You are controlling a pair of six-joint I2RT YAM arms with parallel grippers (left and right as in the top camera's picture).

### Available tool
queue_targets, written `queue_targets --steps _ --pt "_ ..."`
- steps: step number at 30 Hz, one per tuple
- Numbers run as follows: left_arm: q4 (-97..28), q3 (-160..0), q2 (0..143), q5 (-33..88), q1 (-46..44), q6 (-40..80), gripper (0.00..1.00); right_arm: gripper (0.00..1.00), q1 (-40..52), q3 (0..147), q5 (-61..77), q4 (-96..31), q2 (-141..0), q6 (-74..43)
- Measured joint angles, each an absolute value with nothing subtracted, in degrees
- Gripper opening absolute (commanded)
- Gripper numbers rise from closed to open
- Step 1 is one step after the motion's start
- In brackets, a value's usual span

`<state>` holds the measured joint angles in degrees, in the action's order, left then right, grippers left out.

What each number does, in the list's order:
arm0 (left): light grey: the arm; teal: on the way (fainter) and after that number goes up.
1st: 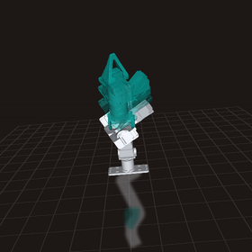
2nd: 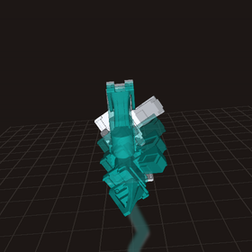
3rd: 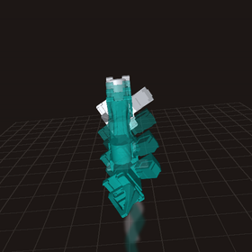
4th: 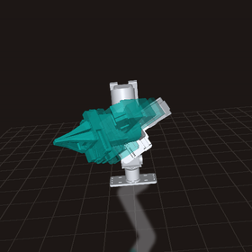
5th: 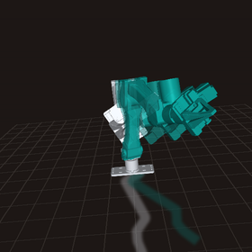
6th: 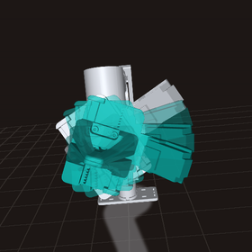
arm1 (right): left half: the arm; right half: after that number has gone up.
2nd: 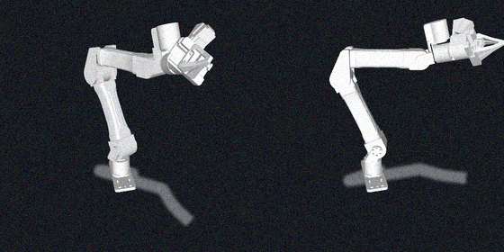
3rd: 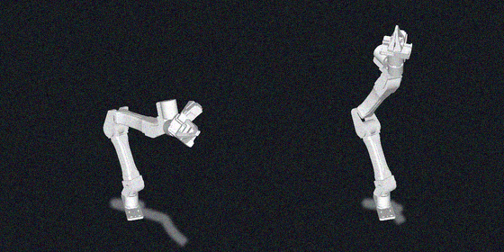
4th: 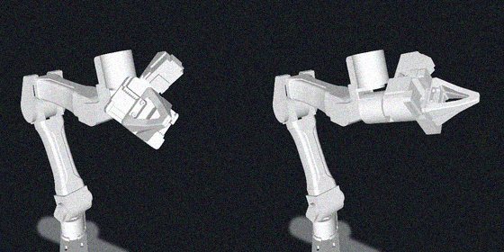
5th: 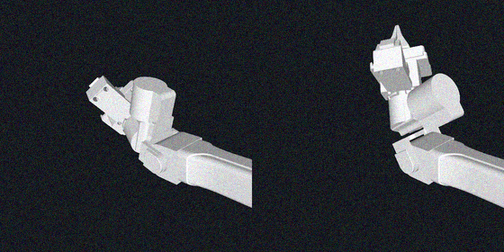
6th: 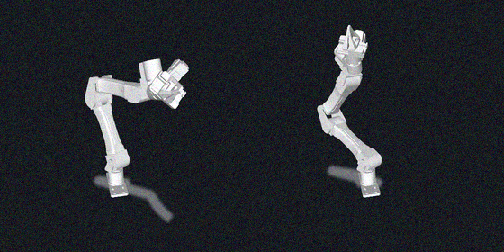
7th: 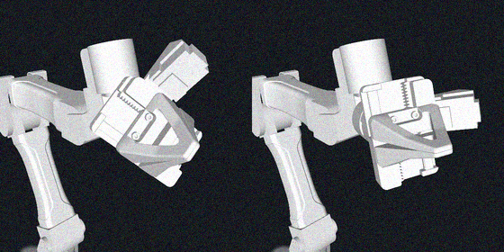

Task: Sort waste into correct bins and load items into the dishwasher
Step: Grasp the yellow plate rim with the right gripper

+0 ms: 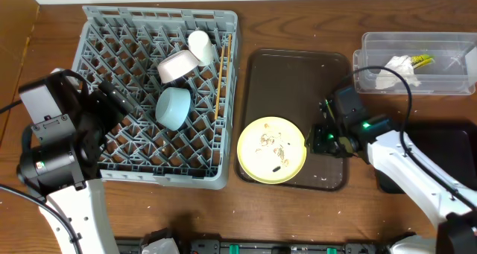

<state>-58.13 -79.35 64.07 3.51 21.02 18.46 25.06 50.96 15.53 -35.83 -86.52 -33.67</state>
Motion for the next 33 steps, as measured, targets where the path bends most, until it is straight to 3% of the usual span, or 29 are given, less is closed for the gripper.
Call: queue_targets --steps 2,7,11,15,19,25,33 --pt "-58.1 -79.4 64.1 3.5 21.0 18.5 0.95 0.39 25.1 50.7 15.7 -35.0 -88.3 -34.6" --pt "-58.1 -79.4 64.1 3.5 21.0 18.5 0.95 0.34 25.1 50.6 16.2 -32.4 -93.1 -35.8" --pt "-58.2 -79.4 64.1 3.5 21.0 18.5 0.95 0.23 25.1 50.5 16.4 -32.3 -95.7 -36.5" --pt "-58.2 -79.4 64.1 3.5 21.0 18.5 0.95 0.27 25.1 50.5 16.3 -32.2 -96.2 -36.8" --pt "-58.2 -79.4 64.1 3.5 21.0 18.5 0.95 0.2 25.1 50.5 15.5 -32.2 -96.2 -36.9" --pt "-58.1 -79.4 64.1 3.5 21.0 18.5 0.95 0.2 24.9 50.5 11.3 -34.1 -96.2 -38.6" --pt "-58.2 -79.4 64.1 3.5 21.0 18.5 0.95 0.04 19.6 53.0 5.6 -42.7 -96.2 -39.5"
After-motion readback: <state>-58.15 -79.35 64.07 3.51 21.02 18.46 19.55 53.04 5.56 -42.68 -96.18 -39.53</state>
